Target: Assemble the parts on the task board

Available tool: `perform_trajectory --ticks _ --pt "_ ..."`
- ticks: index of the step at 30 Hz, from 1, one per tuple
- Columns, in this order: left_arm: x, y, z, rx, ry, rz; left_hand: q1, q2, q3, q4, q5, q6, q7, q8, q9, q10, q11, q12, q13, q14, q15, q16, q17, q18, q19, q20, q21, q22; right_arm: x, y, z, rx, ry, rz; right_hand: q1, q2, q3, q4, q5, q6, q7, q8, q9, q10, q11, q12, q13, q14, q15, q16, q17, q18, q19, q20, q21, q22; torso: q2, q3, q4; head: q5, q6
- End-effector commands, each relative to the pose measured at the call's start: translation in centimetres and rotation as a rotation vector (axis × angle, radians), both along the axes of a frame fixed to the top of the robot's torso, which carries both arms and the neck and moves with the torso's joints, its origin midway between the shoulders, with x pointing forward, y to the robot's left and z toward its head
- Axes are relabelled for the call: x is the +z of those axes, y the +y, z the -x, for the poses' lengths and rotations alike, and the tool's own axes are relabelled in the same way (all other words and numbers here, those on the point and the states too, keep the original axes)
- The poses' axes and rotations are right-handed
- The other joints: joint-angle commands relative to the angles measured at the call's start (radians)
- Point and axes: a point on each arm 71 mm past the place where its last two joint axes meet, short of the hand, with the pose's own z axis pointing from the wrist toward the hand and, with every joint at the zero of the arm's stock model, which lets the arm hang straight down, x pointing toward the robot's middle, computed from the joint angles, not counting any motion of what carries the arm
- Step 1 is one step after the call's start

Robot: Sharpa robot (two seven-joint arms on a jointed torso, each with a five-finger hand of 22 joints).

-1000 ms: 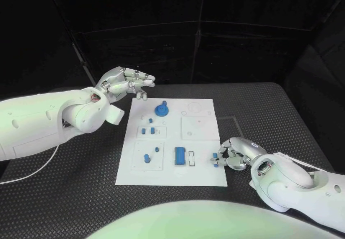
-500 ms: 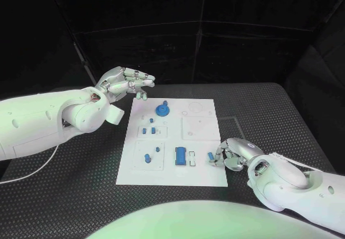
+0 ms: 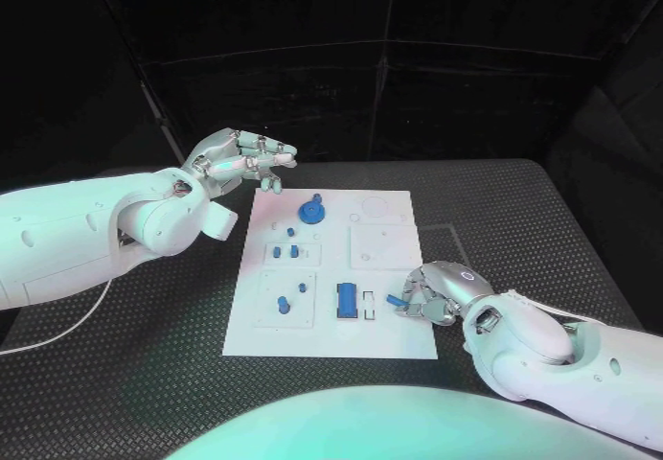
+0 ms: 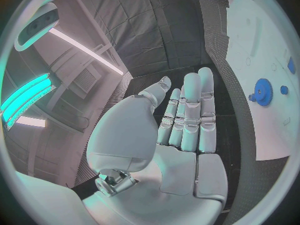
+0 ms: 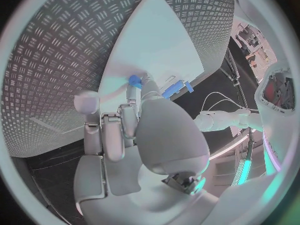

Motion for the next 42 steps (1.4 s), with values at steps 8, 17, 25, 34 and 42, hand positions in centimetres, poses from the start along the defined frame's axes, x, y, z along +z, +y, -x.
perform_trajectory --ticks 8,17,25,34,42 --pt "0.1 -0.3 0.0 -0.015 0.004 0.01 0.002 0.004 -0.007 0.0 -0.001 -0.005 0.003 -0.006 -0.001 -0.006 -0.002 0.003 0.0 -0.005 -0.001 -0.003 -0.001 0.006 -0.001 0.009 -0.005 -0.001 -1.1 0.1 0.3 0.047 0.034 0.127 0.037 0.028 0.036 -0.003 0.105 -0.013 0.018 -0.033 -0.017 -0.032 0.009 -0.029 -0.136 0.078 0.007 -0.011 0.131 -0.014 -0.018 0.009 -0.015 -0.015 -0.001 0.0002 -0.0008 0.0 0.0" --pt "0.1 -0.3 0.0 -0.018 0.005 0.01 0.002 0.004 -0.007 0.0 -0.001 -0.005 0.003 -0.006 -0.001 -0.006 -0.002 0.003 0.0 -0.005 -0.001 -0.003 -0.001 0.006 -0.001 0.009 -0.005 -0.001 -0.5 0.4 0.7 0.029 0.045 0.071 0.057 0.033 0.164 0.001 0.282 0.029 0.009 -0.065 -0.037 -0.023 -0.001 -0.031 -0.134 0.081 -0.001 -0.007 0.142 -0.017 -0.007 0.002 -0.001 0.007 -0.001 -0.0013 -0.0017 0.001 0.0" --pt "0.1 -0.3 0.0 -0.018 0.006 0.01 0.002 0.004 -0.007 0.0 -0.001 -0.005 0.003 -0.006 -0.001 -0.006 -0.002 0.003 0.0 -0.005 -0.001 -0.003 -0.001 0.006 -0.001 0.009 -0.005 -0.001 0.8 0.6 1.4 -0.04 0.05 -0.079 -0.026 -0.043 0.321 0.041 0.295 0.073 -0.003 -0.096 -0.044 0.011 -0.009 -0.007 -0.11 0.087 -0.009 0.007 0.171 -0.021 0.009 -0.005 0.017 0.035 -0.001 -0.0012 -0.0013 0.001 0.0" --pt "0.1 -0.4 0.1 -0.02 0.007 0.011 0.002 0.004 -0.007 0.0 -0.001 -0.005 0.003 -0.006 -0.001 -0.006 -0.002 0.003 0.0 -0.005 -0.001 -0.003 -0.001 0.006 -0.001 0.009 -0.005 -0.001 2.4 1.0 1.1 -0.106 0.019 -0.263 -0.077 -0.084 0.372 0.064 0.289 0.089 -0.006 -0.108 -0.043 0.026 -0.011 0.011 -0.092 0.089 -0.01 0.012 0.183 -0.023 0.015 -0.006 0.022 0.044 0.0 -0.0007 -0.0015 0.003 0.0" --pt "0.1 -0.4 0.1 -0.022 0.007 0.011 0.002 0.004 -0.007 0.0 -0.001 -0.005 0.003 -0.006 -0.001 -0.006 -0.002 0.003 0.0 -0.005 -0.001 -0.003 -0.001 0.006 -0.001 0.009 -0.005 -0.001 2.3 1.4 0.9 -0.129 0.057 -0.318 -0.1 -0.097 0.389 0.074 0.272 0.096 -0.007 -0.112 -0.041 0.03 -0.012 0.016 -0.086 0.09 -0.011 0.014 0.187 -0.023 0.017 -0.007 0.022 0.046 0.0 -0.0005 -0.0004 0.003 0.0"
